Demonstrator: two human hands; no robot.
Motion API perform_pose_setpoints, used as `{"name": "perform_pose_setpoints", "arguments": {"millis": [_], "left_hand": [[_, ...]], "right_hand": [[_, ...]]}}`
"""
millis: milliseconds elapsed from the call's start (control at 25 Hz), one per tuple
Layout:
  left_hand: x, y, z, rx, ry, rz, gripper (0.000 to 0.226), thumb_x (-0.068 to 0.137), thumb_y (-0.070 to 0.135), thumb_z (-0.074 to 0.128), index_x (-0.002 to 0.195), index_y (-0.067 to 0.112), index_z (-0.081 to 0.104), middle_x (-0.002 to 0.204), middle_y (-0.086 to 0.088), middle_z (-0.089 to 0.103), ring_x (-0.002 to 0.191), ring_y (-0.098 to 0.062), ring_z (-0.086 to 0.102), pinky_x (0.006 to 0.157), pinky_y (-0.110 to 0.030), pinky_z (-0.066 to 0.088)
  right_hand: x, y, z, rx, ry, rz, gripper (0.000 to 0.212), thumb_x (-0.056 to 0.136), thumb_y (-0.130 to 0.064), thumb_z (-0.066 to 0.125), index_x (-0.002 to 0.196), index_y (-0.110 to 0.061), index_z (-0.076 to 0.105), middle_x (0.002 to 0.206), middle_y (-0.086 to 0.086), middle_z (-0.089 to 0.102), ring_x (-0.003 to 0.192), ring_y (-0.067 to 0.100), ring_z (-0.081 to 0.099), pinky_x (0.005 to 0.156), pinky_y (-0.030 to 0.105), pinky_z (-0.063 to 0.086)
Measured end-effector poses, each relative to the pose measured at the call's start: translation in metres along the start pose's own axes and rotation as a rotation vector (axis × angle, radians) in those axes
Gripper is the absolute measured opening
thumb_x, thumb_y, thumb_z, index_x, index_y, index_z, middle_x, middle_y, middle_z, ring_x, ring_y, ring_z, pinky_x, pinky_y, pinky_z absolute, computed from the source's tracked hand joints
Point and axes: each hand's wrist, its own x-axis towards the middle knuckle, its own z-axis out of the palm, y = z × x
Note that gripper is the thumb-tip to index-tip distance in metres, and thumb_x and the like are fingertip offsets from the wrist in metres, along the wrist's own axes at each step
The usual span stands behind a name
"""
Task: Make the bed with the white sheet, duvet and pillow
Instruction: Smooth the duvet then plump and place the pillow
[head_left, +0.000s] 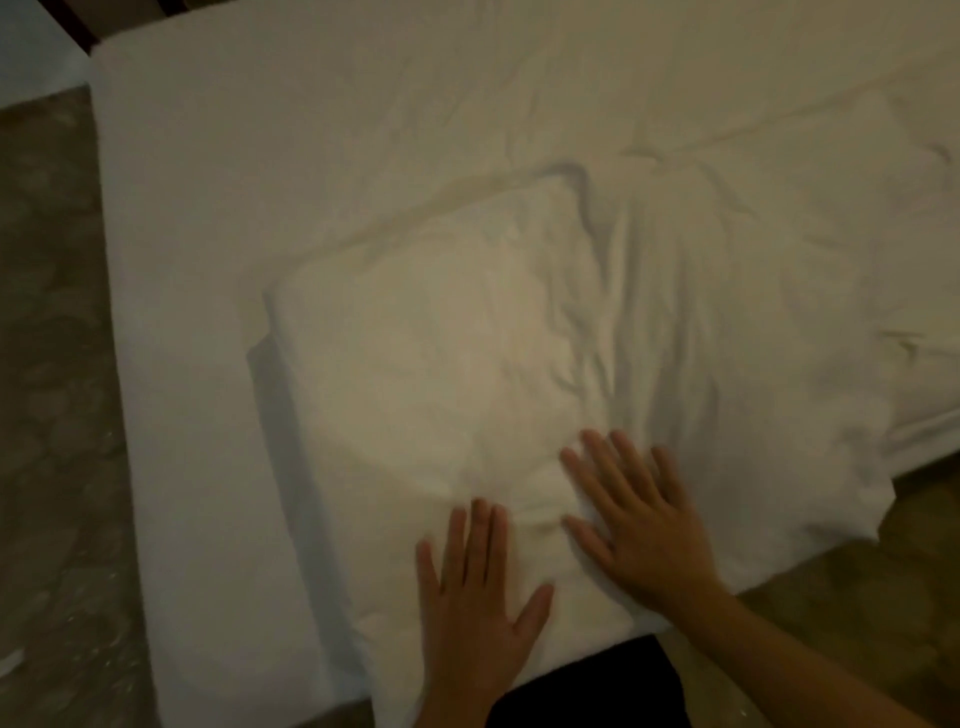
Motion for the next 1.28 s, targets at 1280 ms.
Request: {"name": "perform_pose_setpoints", "arguments": {"millis": [1280], "left_hand": [[0.395, 0.152, -0.022, 0.303, -0.269, 0.409, 0.075, 0.079, 0.066, 0.001, 0.147, 0.042, 0.025, 0.159, 0.010, 0.014, 0.147, -0.025, -0.003, 0.104, -0.065, -0.015]], "right_hand": [[0.121, 0.216, -0.005, 0.407, -0.324, 0.528, 0.075, 0.082, -0.063, -0.014, 0.150, -0.034, -0.003, 0.159, -0.007, -0.010, 0.143, 0.011, -0.017, 0.115, 0.037, -0.013]]}}
